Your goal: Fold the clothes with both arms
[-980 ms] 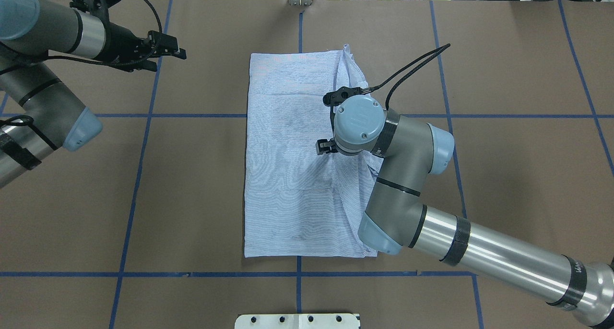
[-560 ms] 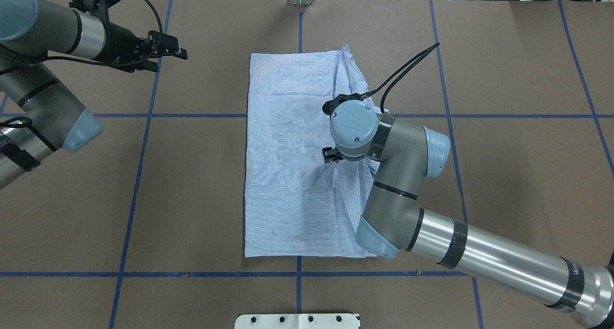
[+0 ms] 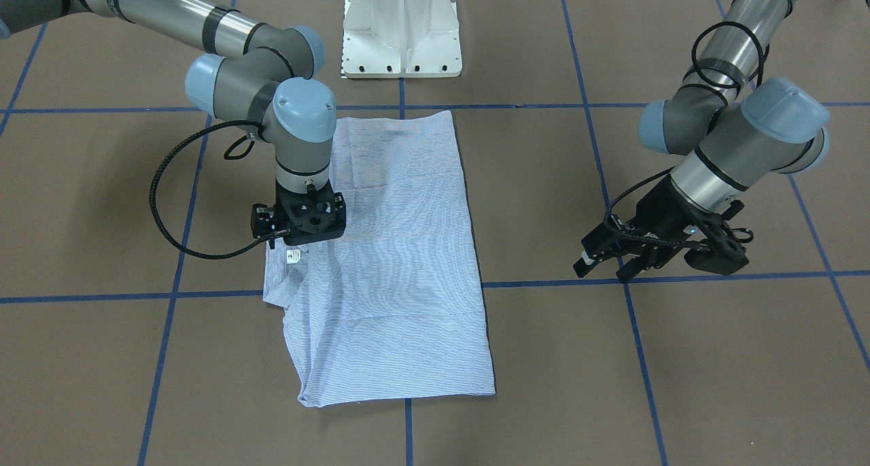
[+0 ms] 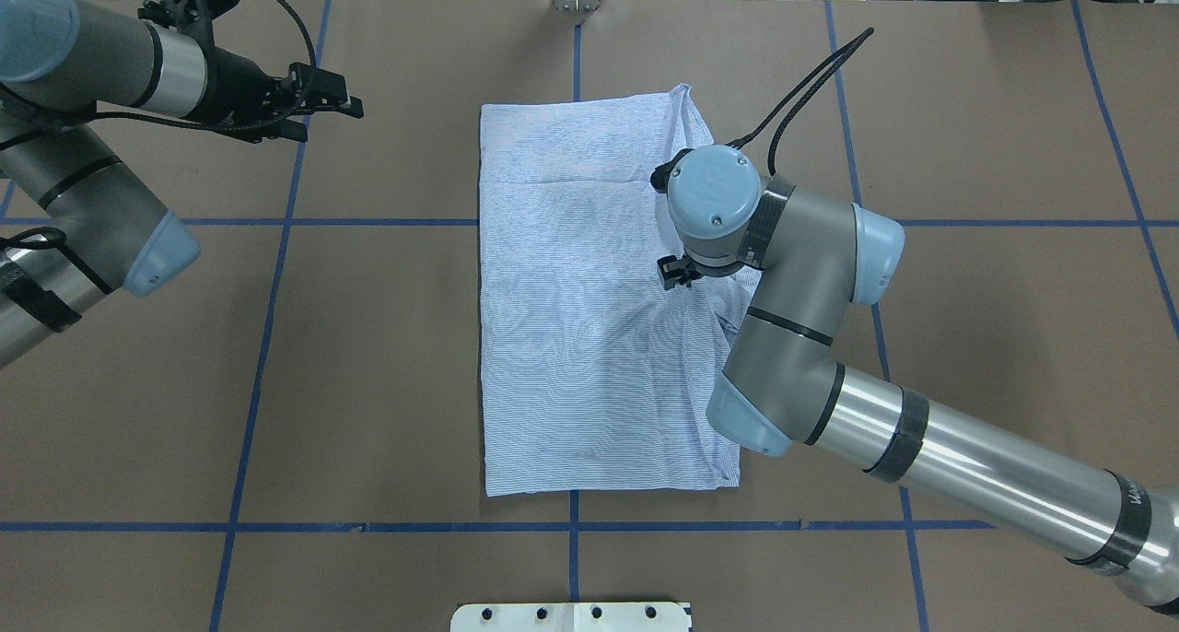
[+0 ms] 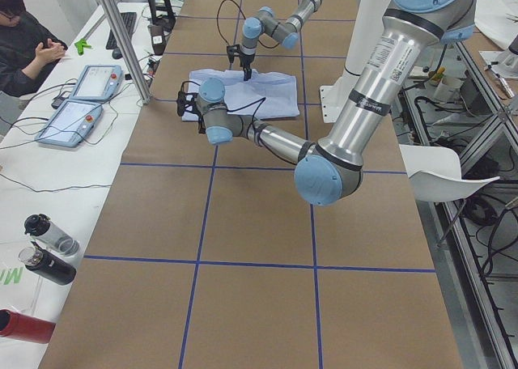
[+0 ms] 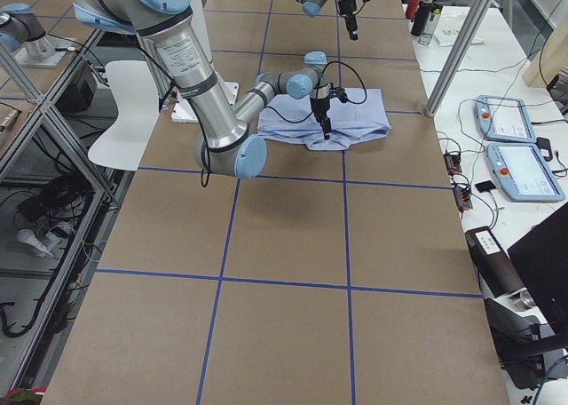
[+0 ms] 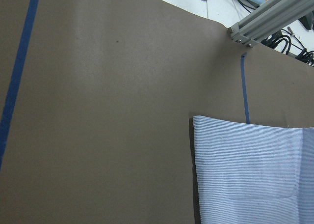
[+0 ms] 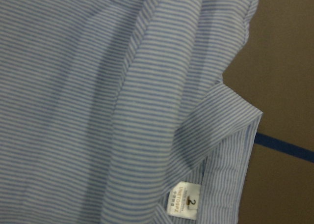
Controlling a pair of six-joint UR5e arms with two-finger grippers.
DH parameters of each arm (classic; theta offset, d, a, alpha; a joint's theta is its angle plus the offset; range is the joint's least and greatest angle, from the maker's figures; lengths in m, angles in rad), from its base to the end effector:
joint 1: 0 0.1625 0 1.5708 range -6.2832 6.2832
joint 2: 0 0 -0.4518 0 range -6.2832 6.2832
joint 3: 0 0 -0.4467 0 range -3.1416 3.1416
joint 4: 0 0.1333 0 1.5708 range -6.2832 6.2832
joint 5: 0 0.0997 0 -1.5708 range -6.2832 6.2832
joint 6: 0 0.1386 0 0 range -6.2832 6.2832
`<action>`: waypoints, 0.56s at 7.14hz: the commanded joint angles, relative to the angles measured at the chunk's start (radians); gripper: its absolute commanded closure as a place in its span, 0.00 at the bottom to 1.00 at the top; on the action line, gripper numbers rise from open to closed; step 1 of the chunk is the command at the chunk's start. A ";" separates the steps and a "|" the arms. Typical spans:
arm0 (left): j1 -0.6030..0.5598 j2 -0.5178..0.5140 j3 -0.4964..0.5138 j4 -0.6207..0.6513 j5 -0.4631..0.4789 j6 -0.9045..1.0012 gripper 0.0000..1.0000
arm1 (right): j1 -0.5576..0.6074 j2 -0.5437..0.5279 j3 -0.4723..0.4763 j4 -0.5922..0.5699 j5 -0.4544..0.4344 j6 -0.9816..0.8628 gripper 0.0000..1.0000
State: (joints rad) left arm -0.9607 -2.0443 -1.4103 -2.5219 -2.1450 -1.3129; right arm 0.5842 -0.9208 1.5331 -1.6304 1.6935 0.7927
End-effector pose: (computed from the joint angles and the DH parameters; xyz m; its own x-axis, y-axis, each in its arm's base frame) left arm 0.3948 -0.6660 0.3671 0.2671 -0.0083 -0.9636 0.3344 0.9386 0.0846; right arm -0.5999 -0.5361 0.3302 0.8523 -0.2716 0.4470 0.1466 0.9444 0.2943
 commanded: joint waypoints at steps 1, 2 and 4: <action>0.000 -0.002 0.001 0.000 0.001 -0.002 0.00 | 0.025 -0.044 0.018 -0.005 0.008 -0.042 0.00; 0.000 -0.004 -0.001 0.000 0.001 -0.002 0.00 | 0.051 -0.094 0.050 -0.005 0.006 -0.100 0.00; 0.000 -0.004 -0.006 0.000 -0.001 -0.003 0.00 | 0.104 -0.139 0.096 -0.006 0.021 -0.188 0.00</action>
State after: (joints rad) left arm -0.9603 -2.0475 -1.4136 -2.5219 -2.1455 -1.3156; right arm 0.6565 -1.0359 1.6028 -1.6355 1.7039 0.6538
